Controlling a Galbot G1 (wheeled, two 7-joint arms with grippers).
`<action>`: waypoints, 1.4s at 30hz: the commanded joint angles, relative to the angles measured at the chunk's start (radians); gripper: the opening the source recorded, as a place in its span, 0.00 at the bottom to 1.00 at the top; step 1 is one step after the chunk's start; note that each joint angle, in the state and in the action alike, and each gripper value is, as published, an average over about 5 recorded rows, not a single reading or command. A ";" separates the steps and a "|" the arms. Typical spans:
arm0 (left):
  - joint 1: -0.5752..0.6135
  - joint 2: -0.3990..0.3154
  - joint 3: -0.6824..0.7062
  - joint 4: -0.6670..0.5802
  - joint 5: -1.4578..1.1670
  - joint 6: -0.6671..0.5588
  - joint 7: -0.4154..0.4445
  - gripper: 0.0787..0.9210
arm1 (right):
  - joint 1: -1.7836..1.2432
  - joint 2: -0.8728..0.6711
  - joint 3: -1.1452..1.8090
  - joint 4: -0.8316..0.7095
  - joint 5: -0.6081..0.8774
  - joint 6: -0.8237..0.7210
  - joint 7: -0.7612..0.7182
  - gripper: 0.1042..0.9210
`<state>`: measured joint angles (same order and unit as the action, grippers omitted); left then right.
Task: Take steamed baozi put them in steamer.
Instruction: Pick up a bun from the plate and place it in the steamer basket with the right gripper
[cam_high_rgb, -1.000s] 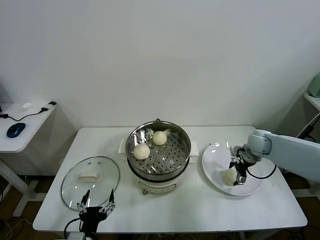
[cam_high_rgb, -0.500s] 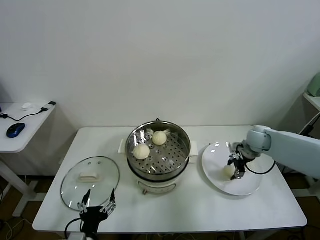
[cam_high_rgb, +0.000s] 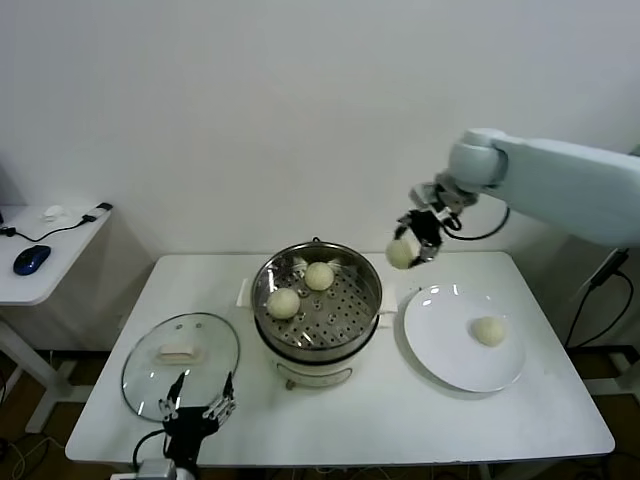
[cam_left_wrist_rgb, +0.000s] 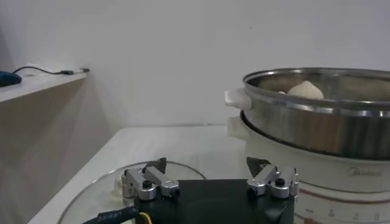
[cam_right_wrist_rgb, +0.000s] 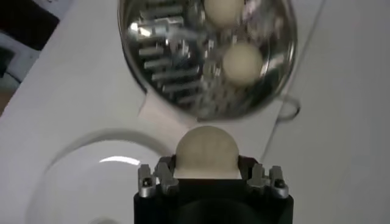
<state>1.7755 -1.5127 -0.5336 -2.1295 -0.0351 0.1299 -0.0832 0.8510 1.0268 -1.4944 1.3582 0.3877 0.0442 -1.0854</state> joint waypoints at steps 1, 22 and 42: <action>0.000 0.004 -0.005 0.019 0.000 -0.010 -0.001 0.88 | -0.028 0.224 0.028 0.162 -0.218 0.298 -0.038 0.69; 0.005 0.007 -0.013 0.030 -0.001 -0.021 -0.004 0.88 | -0.270 0.253 0.025 0.065 -0.468 0.398 0.084 0.69; 0.012 0.007 -0.002 0.012 0.007 -0.028 -0.005 0.88 | -0.051 0.075 0.023 0.007 -0.264 0.369 0.099 0.88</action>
<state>1.7869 -1.5041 -0.5376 -2.1150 -0.0320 0.1032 -0.0890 0.6545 1.2134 -1.4707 1.3980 -0.0464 0.4208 -0.9592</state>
